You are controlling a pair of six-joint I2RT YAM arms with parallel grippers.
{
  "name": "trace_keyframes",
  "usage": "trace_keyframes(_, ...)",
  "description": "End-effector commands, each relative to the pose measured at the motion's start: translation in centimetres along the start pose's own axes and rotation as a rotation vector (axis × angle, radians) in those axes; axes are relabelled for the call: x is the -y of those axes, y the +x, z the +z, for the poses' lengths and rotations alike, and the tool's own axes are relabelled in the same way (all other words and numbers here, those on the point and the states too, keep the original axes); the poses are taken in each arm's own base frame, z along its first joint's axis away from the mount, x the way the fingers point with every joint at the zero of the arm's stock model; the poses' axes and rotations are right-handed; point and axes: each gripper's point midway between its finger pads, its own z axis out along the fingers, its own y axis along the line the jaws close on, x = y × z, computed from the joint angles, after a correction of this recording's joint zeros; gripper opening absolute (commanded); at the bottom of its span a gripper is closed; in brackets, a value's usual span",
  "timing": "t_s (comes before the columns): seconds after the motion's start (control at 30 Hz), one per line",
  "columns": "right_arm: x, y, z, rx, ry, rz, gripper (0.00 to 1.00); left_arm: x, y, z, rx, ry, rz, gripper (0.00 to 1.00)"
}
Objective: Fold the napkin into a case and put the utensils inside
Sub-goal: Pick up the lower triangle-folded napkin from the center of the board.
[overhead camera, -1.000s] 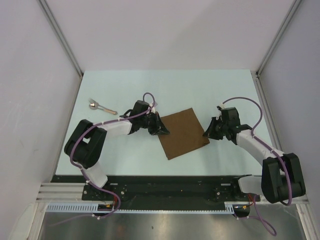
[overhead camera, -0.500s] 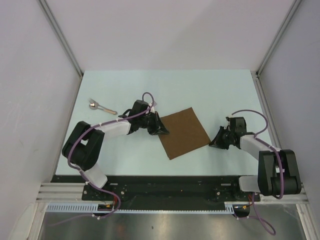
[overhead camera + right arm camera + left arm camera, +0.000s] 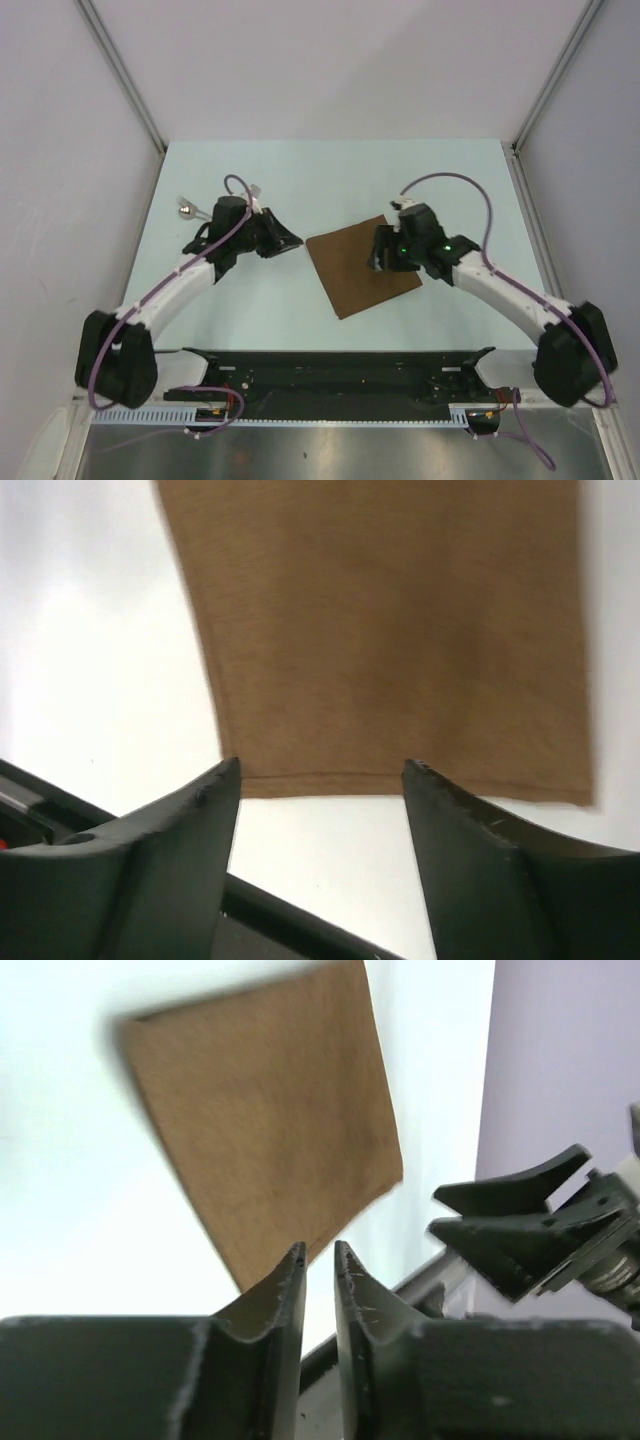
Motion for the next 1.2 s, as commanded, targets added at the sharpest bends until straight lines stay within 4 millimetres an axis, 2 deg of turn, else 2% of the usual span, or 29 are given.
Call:
trace_keyframes(0.0,-4.7,-1.3,3.4,-0.015,0.025,-0.117,0.73,-1.5,-2.4,-3.6,0.187,-0.102,0.017,0.25)
trace_keyframes(0.03,-5.6,0.2,5.3,-0.074,0.032,-0.153,0.74,-1.4,-2.8,-4.6,0.225,-0.104,0.025,0.26)
trace_keyframes(0.07,-6.2,0.5,6.4,-0.093,0.032,-0.172,0.74,-1.6,-3.1,-5.1,0.245,-0.115,0.034,0.26)
trace_keyframes(0.1,-8.2,-0.8,6.8,-0.073,0.003,-0.194,0.73,-1.9,-3.4,-5.8,0.263,-0.127,0.030,0.28)
trace_keyframes(0.13,-8.9,-0.7,7.6,-0.082,-0.002,-0.233,0.73,-2.1,-3.6,-6.2,0.275,-0.133,0.034,0.30)
trace_keyframes(0.17,-9.4,0.9,9.5,-0.135,0.010,-0.277,0.72,-1.9,-3.9,-6.8,0.292,-0.128,0.054,0.31)
trace_keyframes(0.2,-10.9,0.1,10.0,-0.124,-0.009,-0.294,0.71,-2.3,-4.1,-7.2,0.298,-0.140,0.051,0.32)
trace_keyframes(0.23,-11.4,0.4,10.9,-0.140,-0.007,-0.314,0.69,-2.4,-4.1,-7.4,0.297,-0.139,0.056,0.32)
trace_keyframes(0.27,-11.4,2.0,12.3,-0.188,0.010,-0.349,0.67,-2.5,-4.0,-7.5,0.288,-0.136,0.062,0.32)
trace_keyframes(0.33,-12.1,2.1,13.4,-0.194,0.018,-0.374,0.66,-2.8,-4.1,-7.5,0.281,-0.132,0.055,0.33)
trace_keyframes(0.37,-11.5,3.2,14.3,-0.228,0.041,-0.395,0.65,-3.0,-4.0,-7.4,0.273,-0.131,0.056,0.33)
trace_keyframes(0.57,-10.5,4.8,15.3,-0.266,0.082,-0.423,0.57,-3.2,-3.4,-6.1,0.223,-0.093,0.039,0.33)
trace_keyframes(0.7,-8.8,5.9,16.1,-0.282,0.155,-0.451,0.52,-3.5,-3.4,-5.6,0.211,-0.089,0.030,0.32)
trace_keyframes(0.8,-7.4,7.0,16.9,-0.306,0.202,-0.456,0.42,-3.8,-3.4,-5.1,0.204,-0.095,0.019,0.32)
trace_keyframes(0.83,-7.1,7.3,17.1,-0.312,0.211,-0.459,0.35,-4.1,-3.3,-4.9,0.198,-0.103,0.015,0.32)
trace_keyframes(0.9,-6.7,7.6,17.5,-0.318,0.223,-0.465,0.30,-4.4,-3.2,-4.7,0.193,-0.110,0.011,0.32)
trace_keyframes(0.93,-6.5,7.7,17.8,-0.320,0.229,-0.466,0.21,-4.6,-3.2,-4.5,0.190,-0.115,0.010,0.32)
trace_keyframes(1.03,-6.9,6.6,17.6,-0.291,0.226,-0.474,0.10,-5.3,-3.1,-3.8,0.179,-0.123,0.001,0.34)
trace_keyframes(1.13,-8.2,5.1,16.8,-0.259,0.161,-0.445,0.00,-5.1,-3.1,-2.8,0.145,-0.091,-0.004,0.47)
trace_keyframes(1.17,-8.7,3.6,15.8,-0.228,0.121,-0.419,0.00,-4.9,-2.3,-1.9,0.093,-0.063,-0.014,0.55)
